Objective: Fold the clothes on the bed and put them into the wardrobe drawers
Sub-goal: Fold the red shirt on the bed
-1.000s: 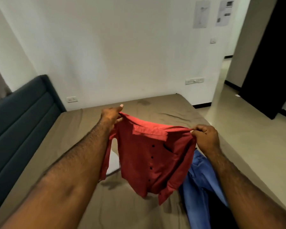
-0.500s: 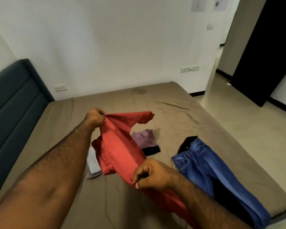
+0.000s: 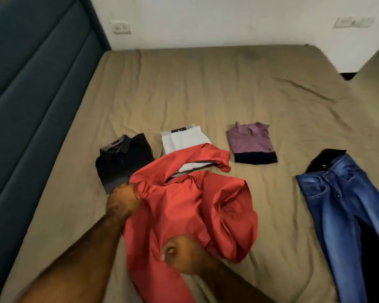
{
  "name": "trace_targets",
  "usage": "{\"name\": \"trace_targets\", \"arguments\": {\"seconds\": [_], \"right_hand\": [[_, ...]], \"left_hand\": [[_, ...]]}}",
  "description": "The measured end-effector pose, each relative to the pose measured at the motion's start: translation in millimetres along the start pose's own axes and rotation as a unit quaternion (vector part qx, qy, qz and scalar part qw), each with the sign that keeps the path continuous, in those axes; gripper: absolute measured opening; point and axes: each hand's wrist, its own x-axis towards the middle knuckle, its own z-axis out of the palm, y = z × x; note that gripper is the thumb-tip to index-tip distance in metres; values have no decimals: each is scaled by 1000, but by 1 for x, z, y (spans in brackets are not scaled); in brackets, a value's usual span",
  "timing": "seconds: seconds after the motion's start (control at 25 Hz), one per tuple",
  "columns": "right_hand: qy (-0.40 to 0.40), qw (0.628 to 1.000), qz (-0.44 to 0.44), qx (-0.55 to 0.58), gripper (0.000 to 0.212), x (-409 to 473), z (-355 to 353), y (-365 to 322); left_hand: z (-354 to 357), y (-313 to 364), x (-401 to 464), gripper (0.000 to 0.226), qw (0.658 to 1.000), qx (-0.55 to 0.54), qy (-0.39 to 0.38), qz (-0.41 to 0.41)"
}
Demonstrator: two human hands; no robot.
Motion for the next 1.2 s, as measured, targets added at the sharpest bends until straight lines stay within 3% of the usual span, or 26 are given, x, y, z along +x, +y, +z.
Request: {"name": "trace_targets", "arguments": {"seconds": [0.12, 0.16, 0.24, 0.32, 0.4, 0.48, 0.56, 0.64, 0.72, 0.8, 0.84, 0.88, 0.96, 1.0, 1.08, 1.12, 1.2], "right_hand": [[27, 982, 182, -31, 15, 2, -5, 75], [32, 978, 200, -45, 17, -1, -5, 103], [94, 976, 176, -83, 39, -7, -12, 146], [129, 974, 151, -113, 55, -10, -7, 176], [106, 978, 126, -127, 57, -9, 2, 205], [54, 982, 78, -162, 80, -5, 15, 237], [3, 985, 69, -160, 94, 2, 29, 256], [-27, 988, 54, -140, 88, 7, 40, 273], [-24, 986, 35, -162, 65, 9, 43, 283], [65, 979, -33, -190, 36, 7, 44, 288], [100, 976, -46, -186, 29, 3, 39, 289], [149, 971, -44, -180, 25, 4, 32, 294], [147, 979, 62, -127, 25, 2, 11, 298], [106, 987, 79, -89, 32, -3, 4, 297], [41, 999, 18, -23, 46, -9, -2, 296], [12, 1000, 17, 10, 43, -10, -4, 295], [29, 996, 87, 6, 15, -8, -15, 291]], "left_hand": [[70, -9, -24, 38, 993, -22, -97, 61], [112, -13, -25, 46, 988, -35, -131, 79], [152, 2, -45, 59, 976, -55, -179, 107], [186, 20, -70, 48, 969, -52, -207, 123], [220, 38, -89, 45, 970, -45, -202, 125], [255, 52, -102, 65, 971, -71, -197, 117], [277, 60, -111, 73, 966, -177, -177, 60], [294, 76, -114, 62, 944, -300, -134, -34], [301, 97, -112, 47, 920, -356, -95, -129], [303, 107, -104, 33, 892, -382, -106, -219], [305, 113, -104, 37, 864, -420, -115, -254], [308, 116, -100, 40, 849, -449, -115, -255], [308, 132, -107, 29, 825, -514, -149, -183], [302, 145, -112, 21, 803, -551, -189, -123], [290, 167, -121, 8, 768, -597, -227, -31], [285, 177, -121, 8, 760, -612, -219, -25], [283, 179, -107, 29, 767, -614, -157, -102]]}}
